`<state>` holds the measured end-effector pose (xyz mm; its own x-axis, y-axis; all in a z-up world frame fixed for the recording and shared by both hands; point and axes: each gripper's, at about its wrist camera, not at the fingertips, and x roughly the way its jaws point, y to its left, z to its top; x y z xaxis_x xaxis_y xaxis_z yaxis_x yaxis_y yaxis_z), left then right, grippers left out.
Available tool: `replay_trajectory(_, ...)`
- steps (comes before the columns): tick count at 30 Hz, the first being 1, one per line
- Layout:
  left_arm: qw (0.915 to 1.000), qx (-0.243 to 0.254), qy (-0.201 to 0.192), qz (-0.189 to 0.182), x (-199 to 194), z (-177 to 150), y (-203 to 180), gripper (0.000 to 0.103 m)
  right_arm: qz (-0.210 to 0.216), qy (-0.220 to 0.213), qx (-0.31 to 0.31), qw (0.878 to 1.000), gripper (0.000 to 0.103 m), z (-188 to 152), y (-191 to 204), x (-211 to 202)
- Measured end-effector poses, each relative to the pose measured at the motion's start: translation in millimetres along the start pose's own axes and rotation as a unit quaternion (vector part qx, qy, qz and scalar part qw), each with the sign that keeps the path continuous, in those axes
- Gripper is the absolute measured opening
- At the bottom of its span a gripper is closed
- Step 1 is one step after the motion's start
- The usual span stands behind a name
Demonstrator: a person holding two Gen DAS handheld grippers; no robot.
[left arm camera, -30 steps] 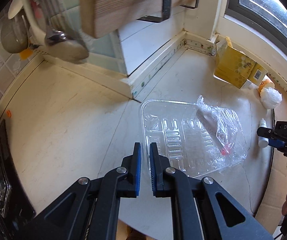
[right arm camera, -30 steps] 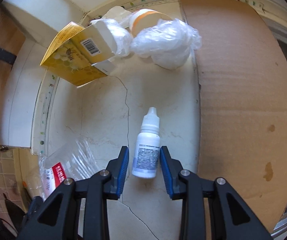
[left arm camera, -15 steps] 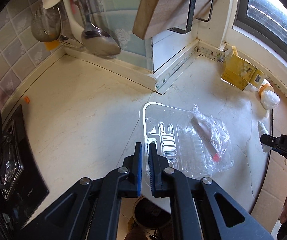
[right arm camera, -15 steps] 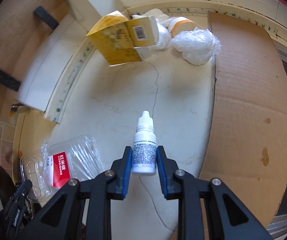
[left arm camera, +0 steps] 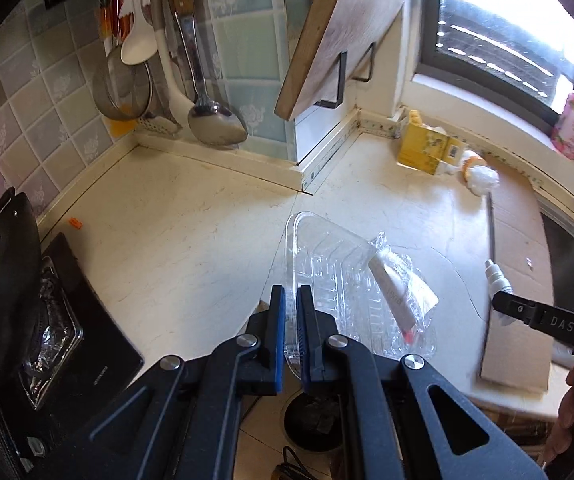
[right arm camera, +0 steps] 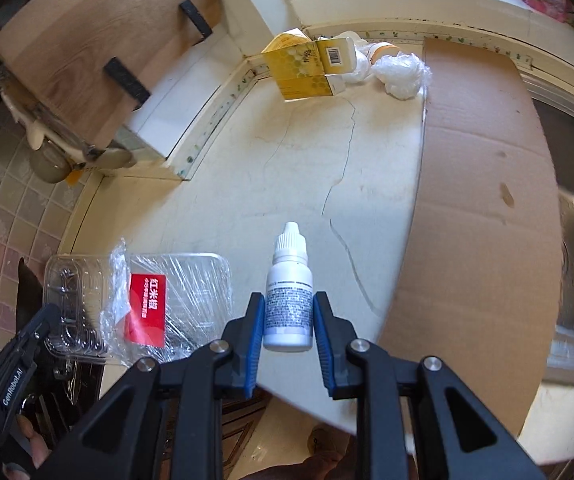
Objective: Collect trash
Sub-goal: 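Carry tray and dropper bottle down to the floor bin and release both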
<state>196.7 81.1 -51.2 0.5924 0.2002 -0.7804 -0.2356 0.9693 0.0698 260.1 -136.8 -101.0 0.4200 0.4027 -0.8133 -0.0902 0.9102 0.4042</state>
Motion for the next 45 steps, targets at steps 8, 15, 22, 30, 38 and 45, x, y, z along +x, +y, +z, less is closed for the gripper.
replay_trajectory(8,0.9985,0.042,-0.006,-0.036,-56,-62,27,0.004,0.004,-0.008,0.032,0.999,0.024,-102,22,-28)
replay_trajectory(15,0.9958,0.069,0.035,-0.048,-47,-116,33,0.004,0.010,0.035,0.083,0.996,0.024,-176,13,-16)
replay_trajectory(22,0.9924,0.106,0.057,-0.026,-3,-156,15,0.004,-0.012,0.068,0.105,0.992,0.024,-212,-14,18)
replay_trajectory(30,0.9869,0.130,0.094,0.020,115,-224,-9,0.004,-0.035,0.107,0.099,0.989,0.024,-244,-57,129)
replay_trajectory(38,0.9792,0.151,0.124,0.055,268,-304,-25,0.004,-0.042,0.166,0.105,0.980,0.025,-285,-98,285)
replay_trajectory(45,0.9704,0.181,0.155,0.039,344,-338,-31,0.011,-0.045,0.195,0.113,0.973,0.025,-292,-113,362)
